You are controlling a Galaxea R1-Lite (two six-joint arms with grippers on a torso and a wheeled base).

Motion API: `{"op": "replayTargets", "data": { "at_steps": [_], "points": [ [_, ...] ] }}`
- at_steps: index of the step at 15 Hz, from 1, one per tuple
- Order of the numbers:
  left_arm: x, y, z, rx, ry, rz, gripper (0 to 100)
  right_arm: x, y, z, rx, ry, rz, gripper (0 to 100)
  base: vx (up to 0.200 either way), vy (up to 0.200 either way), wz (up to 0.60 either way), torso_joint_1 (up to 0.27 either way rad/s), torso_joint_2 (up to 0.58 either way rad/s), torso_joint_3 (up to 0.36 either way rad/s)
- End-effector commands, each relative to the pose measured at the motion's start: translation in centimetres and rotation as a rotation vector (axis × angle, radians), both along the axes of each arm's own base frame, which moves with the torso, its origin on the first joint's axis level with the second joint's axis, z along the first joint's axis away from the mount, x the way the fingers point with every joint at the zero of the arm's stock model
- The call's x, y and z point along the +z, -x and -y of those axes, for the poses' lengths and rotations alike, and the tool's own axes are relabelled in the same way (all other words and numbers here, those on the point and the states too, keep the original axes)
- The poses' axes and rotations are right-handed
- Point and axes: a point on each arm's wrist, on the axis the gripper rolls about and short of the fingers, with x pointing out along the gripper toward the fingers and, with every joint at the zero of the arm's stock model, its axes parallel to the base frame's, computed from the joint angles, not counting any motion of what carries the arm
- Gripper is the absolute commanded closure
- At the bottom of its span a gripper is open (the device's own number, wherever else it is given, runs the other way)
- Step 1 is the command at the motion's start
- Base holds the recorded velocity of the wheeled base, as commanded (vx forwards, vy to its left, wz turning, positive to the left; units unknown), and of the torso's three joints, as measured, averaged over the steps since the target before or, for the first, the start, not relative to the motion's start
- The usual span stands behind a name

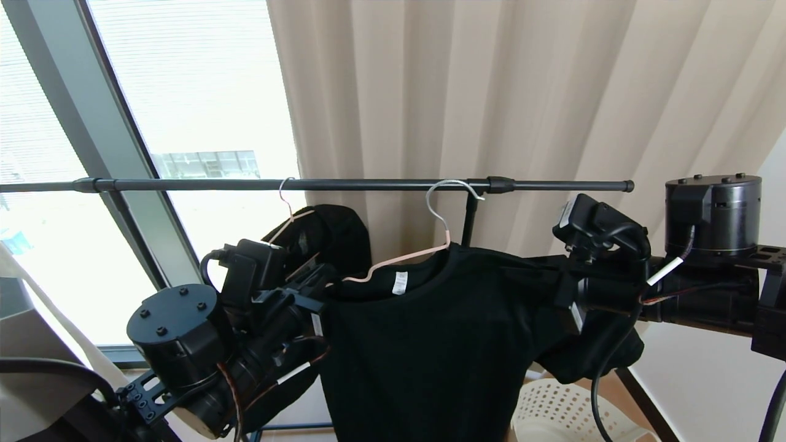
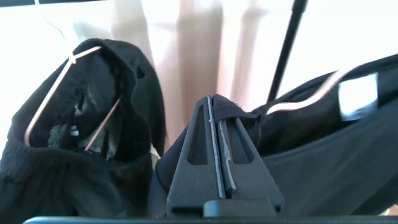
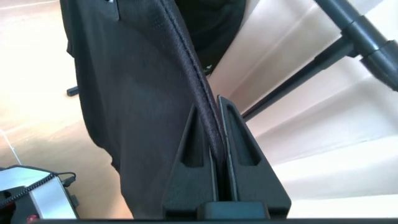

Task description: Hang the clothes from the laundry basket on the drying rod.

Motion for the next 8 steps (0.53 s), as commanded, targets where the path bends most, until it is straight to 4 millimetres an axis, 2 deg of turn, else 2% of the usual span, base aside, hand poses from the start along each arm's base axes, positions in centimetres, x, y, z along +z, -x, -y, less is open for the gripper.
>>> {"op": "replayTargets", "data": {
  "at_steps": [1,4,8],
  "points": [
    [0.2,0.4,0.4,-0.018,0.003,0.007,100,-0.3,0.0,-0.5,0.009,-0.005,-0.017,100,0.0,0.0,0.0,0.0,0.0,0.0],
    [0.5,0.8,0.3,-0.021,-0.009,0.018,100,-0.5,-0.2,-0.7,-0.025,0.009,-0.022,100,0.0,0.0,0.0,0.0,0.0,0.0],
    [0.5,-0.6,-1.5,0.064,-0.047,0.036,100,0.9,0.4,0.5,-0.059,-0.005,0.026,100,0.0,0.0,0.0,0.0,0.0,0.0]
  ]
}}
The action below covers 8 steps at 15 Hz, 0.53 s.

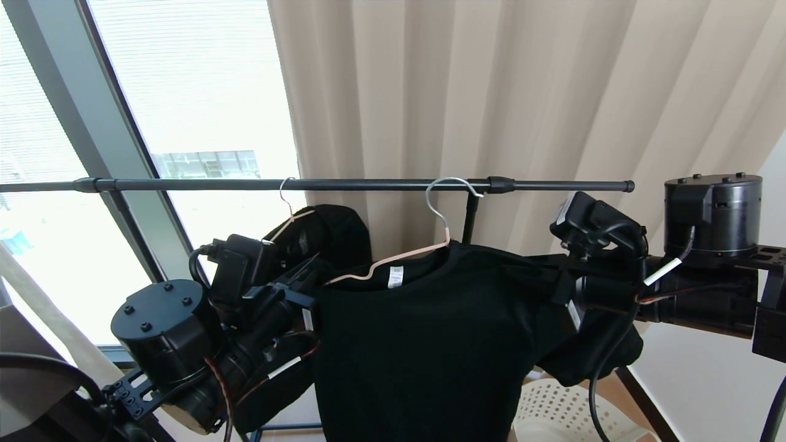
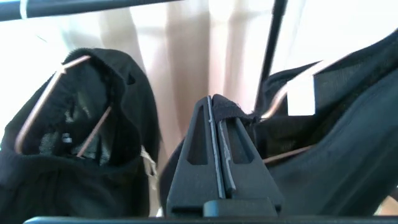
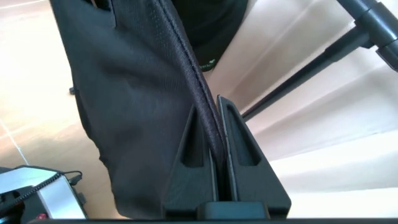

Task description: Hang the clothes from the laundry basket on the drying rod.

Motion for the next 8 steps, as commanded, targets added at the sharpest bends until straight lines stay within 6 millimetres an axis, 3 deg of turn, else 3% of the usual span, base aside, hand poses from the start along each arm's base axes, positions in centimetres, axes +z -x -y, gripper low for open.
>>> {"op": "replayTargets", "data": {
  "at_steps": [1,8],
  "points": [
    [-0.3,-0.7,-0.7,0.035,-0.021,-0.003,100,1.0,0.3,0.9,-0.024,-0.013,0.033,100,0.0,0.0,0.0,0.0,0.0,0.0],
    [-0.8,0.7,0.8,-0.035,-0.041,-0.023,100,0.4,-0.4,0.4,-0.05,0.005,0.021,100,0.0,0.0,0.0,0.0,0.0,0.0]
  ]
}}
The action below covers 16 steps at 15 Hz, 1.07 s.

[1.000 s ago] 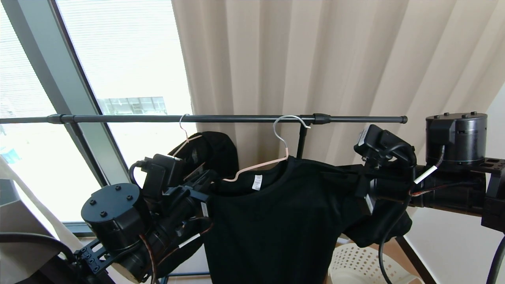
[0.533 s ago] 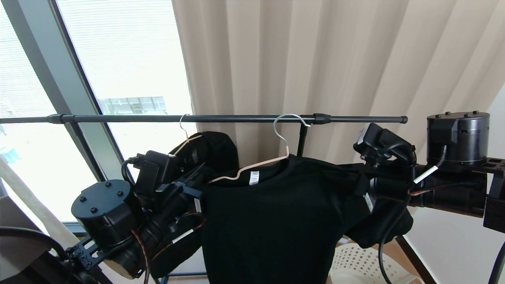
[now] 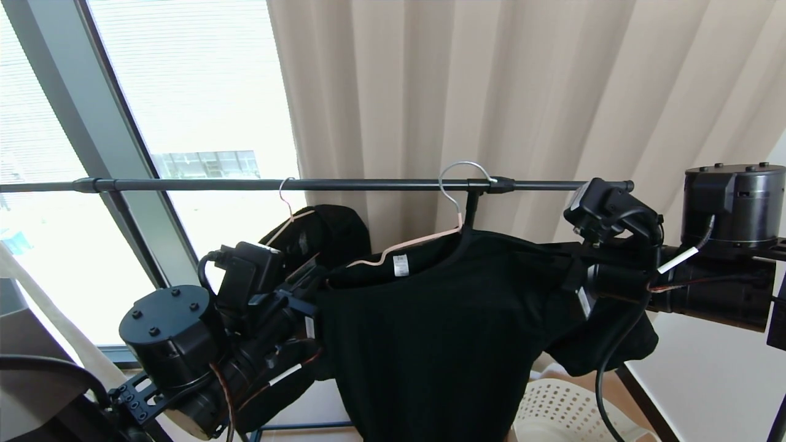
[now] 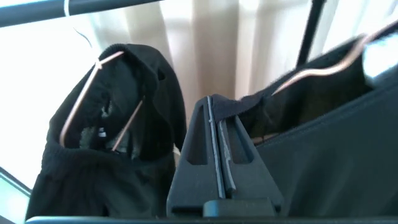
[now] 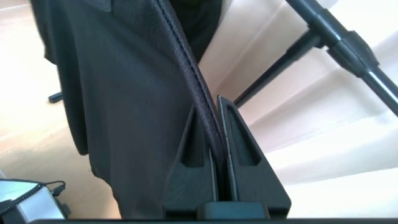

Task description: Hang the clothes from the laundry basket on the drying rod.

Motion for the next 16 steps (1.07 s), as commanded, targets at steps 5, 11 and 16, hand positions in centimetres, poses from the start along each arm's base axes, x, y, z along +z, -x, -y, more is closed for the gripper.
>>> {"op": "replayTargets", "data": {
  "at_steps": [5,11,16],
  "points": [
    [-0.1,0.5,0.7,-0.025,0.0,-0.005,100,-1.6,-0.1,-1.7,0.053,0.024,-0.055,100,0.0,0.0,0.0,0.0,0.0,0.0],
    [0.0,0.0,0.2,0.003,0.003,0.0,100,-2.0,0.9,-1.9,0.182,-0.015,-0.096,100,0.0,0.0,0.0,0.0,0.0,0.0],
    [0.4,0.7,0.6,-0.025,0.011,0.009,100,-3.0,0.2,-2.1,0.209,-0.021,-0.136,100,0.0,0.0,0.0,0.0,0.0,0.0]
  ]
}}
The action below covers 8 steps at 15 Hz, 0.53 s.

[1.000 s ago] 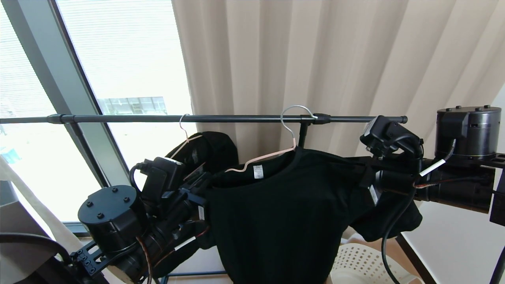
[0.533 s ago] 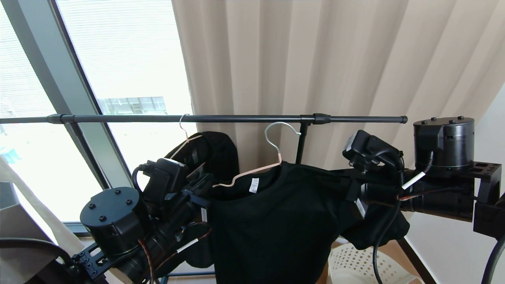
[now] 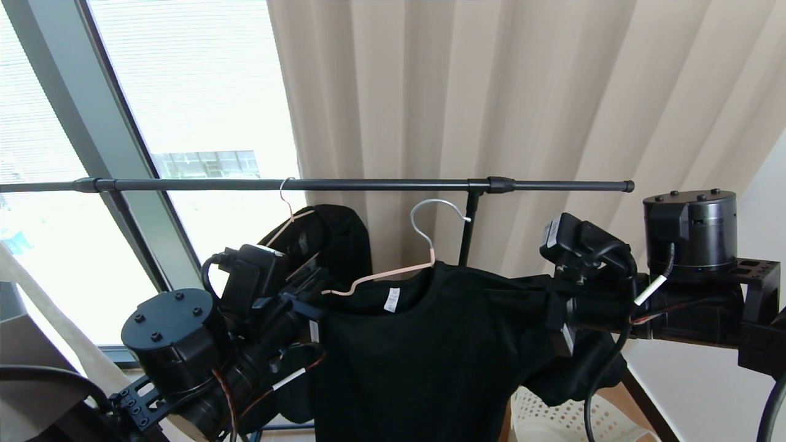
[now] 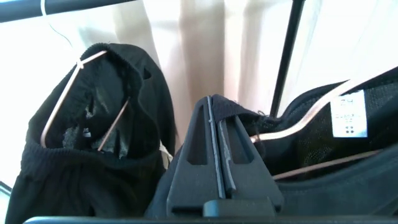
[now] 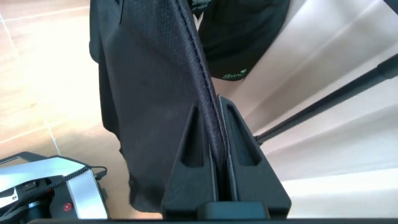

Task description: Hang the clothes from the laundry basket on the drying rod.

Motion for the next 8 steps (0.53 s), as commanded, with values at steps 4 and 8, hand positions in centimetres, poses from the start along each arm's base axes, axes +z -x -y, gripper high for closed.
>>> {"op": "replayTargets", "data": {
  "at_steps": [4,8],
  "points": [
    [1.1,1.1,0.7,-0.043,0.024,0.033,100,-1.7,-0.9,-1.2,0.013,0.009,-0.05,100,0.0,0.0,0.0,0.0,0.0,0.0],
    [1.3,1.7,1.1,-0.068,0.027,0.038,100,-2.2,-1.6,-1.7,-0.006,-0.031,-0.043,100,0.0,0.0,0.0,0.0,0.0,0.0]
  ]
}}
